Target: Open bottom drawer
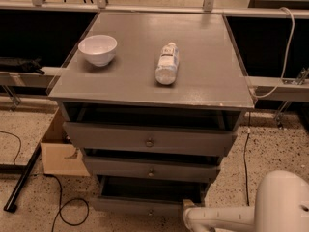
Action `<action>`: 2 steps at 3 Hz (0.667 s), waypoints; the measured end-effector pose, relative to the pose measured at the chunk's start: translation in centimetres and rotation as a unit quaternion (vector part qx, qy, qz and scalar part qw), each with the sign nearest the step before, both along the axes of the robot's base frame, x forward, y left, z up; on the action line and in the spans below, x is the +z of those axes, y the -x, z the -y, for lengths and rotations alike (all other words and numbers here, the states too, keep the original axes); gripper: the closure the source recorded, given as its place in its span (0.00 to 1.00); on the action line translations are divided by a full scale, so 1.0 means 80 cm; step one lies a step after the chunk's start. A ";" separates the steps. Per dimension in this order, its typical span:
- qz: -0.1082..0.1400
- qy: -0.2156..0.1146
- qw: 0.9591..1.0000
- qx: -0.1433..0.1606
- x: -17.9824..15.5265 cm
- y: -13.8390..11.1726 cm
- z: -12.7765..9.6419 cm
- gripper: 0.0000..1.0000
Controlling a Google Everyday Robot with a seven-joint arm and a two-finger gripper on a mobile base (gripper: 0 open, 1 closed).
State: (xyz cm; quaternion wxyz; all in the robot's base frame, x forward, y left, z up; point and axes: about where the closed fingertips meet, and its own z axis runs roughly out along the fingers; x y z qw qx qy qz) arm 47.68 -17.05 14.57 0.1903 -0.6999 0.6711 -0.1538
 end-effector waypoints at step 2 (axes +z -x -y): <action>-0.006 -0.004 1.000 -0.009 -0.007 0.018 0.006 0.76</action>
Offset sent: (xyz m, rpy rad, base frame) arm -0.0148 -0.0051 -0.0064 0.0071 0.0119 -0.0176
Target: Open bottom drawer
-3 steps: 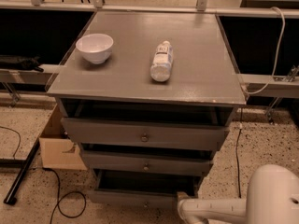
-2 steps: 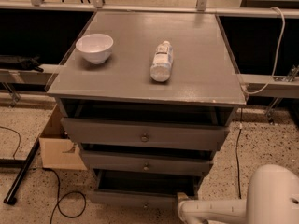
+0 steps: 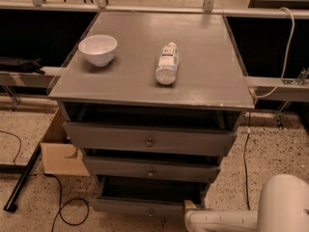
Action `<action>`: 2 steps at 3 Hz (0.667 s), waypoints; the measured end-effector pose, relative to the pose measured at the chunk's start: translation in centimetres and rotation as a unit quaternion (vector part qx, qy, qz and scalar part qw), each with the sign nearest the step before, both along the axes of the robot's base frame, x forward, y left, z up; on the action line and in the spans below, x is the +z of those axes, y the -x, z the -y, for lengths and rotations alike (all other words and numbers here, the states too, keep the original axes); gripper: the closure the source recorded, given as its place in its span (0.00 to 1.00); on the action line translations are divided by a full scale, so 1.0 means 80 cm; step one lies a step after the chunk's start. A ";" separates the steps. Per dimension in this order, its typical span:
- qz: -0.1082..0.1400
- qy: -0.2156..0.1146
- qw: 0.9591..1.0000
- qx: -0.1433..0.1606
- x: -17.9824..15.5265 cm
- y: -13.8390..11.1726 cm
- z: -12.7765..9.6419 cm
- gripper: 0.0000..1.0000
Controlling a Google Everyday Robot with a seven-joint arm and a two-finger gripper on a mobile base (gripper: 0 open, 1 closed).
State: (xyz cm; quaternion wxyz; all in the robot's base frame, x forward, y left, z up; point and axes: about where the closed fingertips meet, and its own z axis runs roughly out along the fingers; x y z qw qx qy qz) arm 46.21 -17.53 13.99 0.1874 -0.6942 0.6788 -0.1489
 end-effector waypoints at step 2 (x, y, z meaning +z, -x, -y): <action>0.000 0.000 1.000 0.000 0.000 0.000 0.000 0.21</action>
Offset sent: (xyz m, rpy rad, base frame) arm 0.0000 0.0000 0.0000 0.0000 0.0000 0.0000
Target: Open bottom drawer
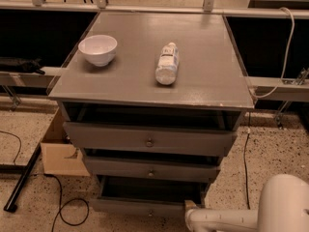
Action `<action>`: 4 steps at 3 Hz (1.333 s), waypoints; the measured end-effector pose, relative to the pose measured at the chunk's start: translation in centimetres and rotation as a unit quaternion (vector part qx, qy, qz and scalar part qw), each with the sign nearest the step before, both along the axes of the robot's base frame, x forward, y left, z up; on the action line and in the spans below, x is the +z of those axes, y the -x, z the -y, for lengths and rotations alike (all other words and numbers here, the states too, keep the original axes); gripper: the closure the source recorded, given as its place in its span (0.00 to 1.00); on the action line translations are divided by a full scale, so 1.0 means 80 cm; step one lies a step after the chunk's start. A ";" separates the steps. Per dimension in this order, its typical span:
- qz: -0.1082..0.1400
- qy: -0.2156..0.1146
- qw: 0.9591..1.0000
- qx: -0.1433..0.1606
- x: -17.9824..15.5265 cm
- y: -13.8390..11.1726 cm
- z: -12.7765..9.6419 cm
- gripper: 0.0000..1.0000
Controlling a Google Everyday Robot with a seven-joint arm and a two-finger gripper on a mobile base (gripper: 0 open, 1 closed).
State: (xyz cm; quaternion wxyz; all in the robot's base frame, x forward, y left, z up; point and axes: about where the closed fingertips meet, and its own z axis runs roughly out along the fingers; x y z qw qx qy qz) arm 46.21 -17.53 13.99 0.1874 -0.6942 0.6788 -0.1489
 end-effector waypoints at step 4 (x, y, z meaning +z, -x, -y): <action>-0.002 0.032 0.999 0.041 0.007 -0.035 -0.056 0.04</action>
Offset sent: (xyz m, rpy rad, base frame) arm 0.0000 0.0000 0.0000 0.0000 0.0000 0.0000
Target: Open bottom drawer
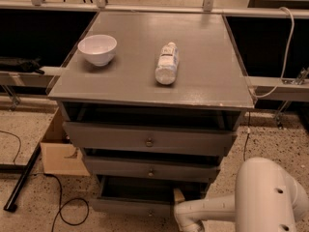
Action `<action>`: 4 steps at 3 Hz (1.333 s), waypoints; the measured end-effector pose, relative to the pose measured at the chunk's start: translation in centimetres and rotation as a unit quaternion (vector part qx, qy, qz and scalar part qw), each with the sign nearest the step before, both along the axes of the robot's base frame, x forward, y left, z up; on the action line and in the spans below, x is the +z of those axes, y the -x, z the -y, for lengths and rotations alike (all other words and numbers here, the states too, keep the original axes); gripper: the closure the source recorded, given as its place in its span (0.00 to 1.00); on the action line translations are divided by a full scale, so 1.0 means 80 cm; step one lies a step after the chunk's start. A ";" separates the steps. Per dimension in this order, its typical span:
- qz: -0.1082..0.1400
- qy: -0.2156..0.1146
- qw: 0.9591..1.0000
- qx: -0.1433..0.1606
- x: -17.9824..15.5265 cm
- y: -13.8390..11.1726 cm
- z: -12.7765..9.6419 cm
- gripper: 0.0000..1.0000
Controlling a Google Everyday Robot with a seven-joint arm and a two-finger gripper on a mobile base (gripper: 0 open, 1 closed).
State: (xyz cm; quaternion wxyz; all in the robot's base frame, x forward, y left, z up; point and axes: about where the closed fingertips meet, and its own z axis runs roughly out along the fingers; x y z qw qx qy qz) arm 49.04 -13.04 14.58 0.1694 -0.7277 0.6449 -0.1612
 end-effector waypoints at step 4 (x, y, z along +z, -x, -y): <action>-0.019 -0.010 0.999 -0.042 -0.023 0.046 0.051 0.74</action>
Offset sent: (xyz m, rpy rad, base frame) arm -0.0047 -0.0095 -0.0027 -0.0006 0.0027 -0.0219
